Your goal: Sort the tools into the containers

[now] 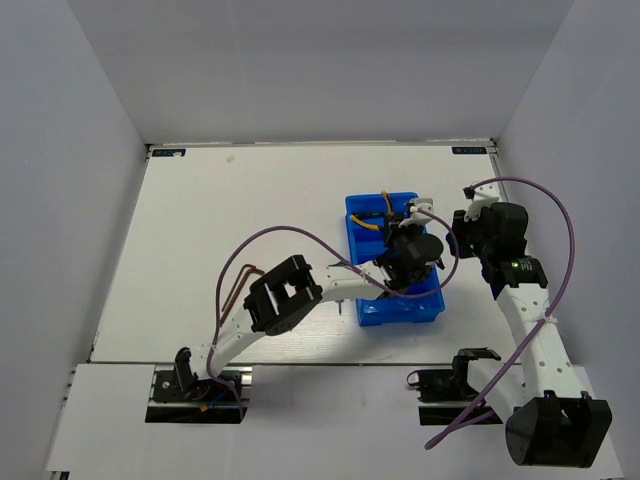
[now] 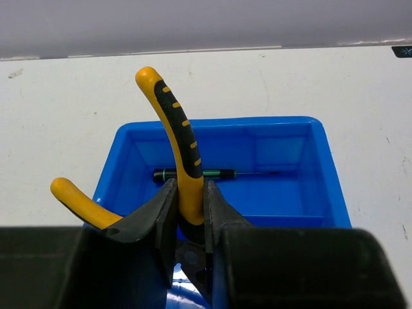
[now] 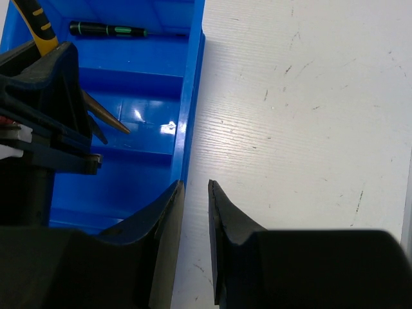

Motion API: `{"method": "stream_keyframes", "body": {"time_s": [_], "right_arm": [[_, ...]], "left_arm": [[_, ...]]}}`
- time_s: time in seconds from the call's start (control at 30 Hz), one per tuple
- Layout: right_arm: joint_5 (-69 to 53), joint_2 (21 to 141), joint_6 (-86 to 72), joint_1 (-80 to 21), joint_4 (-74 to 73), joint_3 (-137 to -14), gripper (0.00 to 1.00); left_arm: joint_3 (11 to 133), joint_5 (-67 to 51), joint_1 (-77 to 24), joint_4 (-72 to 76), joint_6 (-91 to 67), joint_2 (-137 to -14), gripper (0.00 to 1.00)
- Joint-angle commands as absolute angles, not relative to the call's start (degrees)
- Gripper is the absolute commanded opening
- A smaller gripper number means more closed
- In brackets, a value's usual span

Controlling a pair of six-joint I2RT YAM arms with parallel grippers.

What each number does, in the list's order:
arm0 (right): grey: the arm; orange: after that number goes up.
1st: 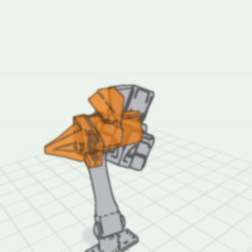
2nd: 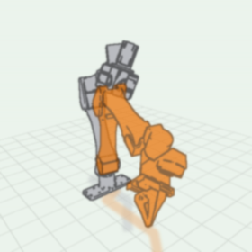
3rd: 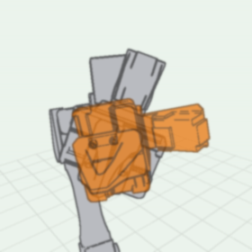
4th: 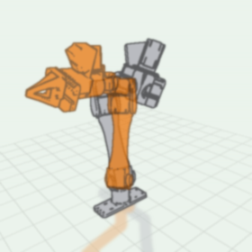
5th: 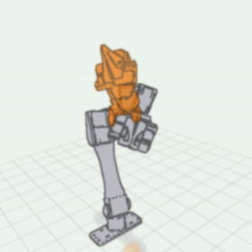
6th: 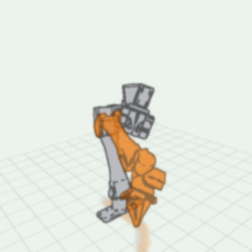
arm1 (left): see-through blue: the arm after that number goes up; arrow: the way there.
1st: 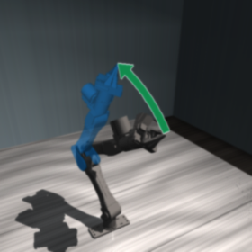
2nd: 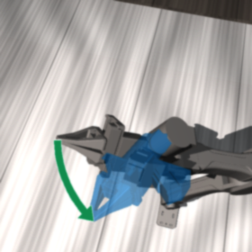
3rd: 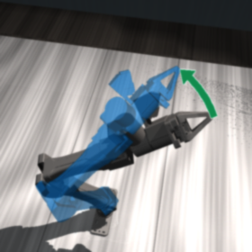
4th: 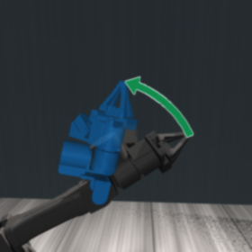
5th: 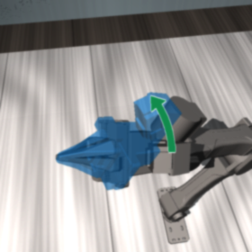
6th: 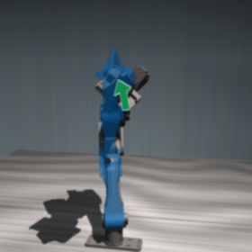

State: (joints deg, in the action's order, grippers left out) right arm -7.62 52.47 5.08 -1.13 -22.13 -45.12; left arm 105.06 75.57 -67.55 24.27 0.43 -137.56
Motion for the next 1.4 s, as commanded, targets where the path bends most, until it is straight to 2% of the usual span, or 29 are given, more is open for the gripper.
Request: {"method": "stream_keyframes", "body": {"time_s": [0.0,0.27,0.43,0.7,0.93,0.97,1.13,1.2,1.37], "right_arm": [[-7.6,51.7,5.6,-0.8,-20.7,-45.7,0.28],[-7.7,51.6,5.5,-0.7,-20.8,-45.9,0.28],[-7.7,51.8,5.6,-0.6,-20.8,-45.7,0.28],[-7.6,51.7,5.6,-0.6,-20.8,-45.5,0.28],[-7.8,51.9,5.6,-0.6,-20.8,-45.9,0.28],[-7.8,51.9,5.6,-0.6,-20.9,-45.7,0.28],[-7.7,51.8,5.6,-0.8,-20.8,-45.8,0.28],[-7.8,51.8,5.7,-0.6,-20.8,-45.7,0.28],[-7.8,51.7,5.6,-0.7,-20.7,-45.8,0.28]], "left_arm": [[106.8,75.1,-66.5,21.4,-4.0,-135.0,0.0],[106.8,74.4,-66.4,19.9,-5.0,-135.5,0.0],[105.7,73.8,-66.4,12.8,-12.6,-134.9,0.0],[102.2,72.8,-67.0,10.8,-15.6,-133.2,0.02],[101.6,72.2,-67.0,9.7,-16.9,-133.2,0.25],[101.6,72.2,-67.0,9.7,-16.9,-133.2,0.32],[101.6,72.2,-67.0,9.7,-16.9,-132.6,0.39],[101.6,72.2,-67.0,9.1,-16.9,-132.6,0.48],[102.1,71.6,-67.0,9.1,-16.9,-132.6,0.57]]}}
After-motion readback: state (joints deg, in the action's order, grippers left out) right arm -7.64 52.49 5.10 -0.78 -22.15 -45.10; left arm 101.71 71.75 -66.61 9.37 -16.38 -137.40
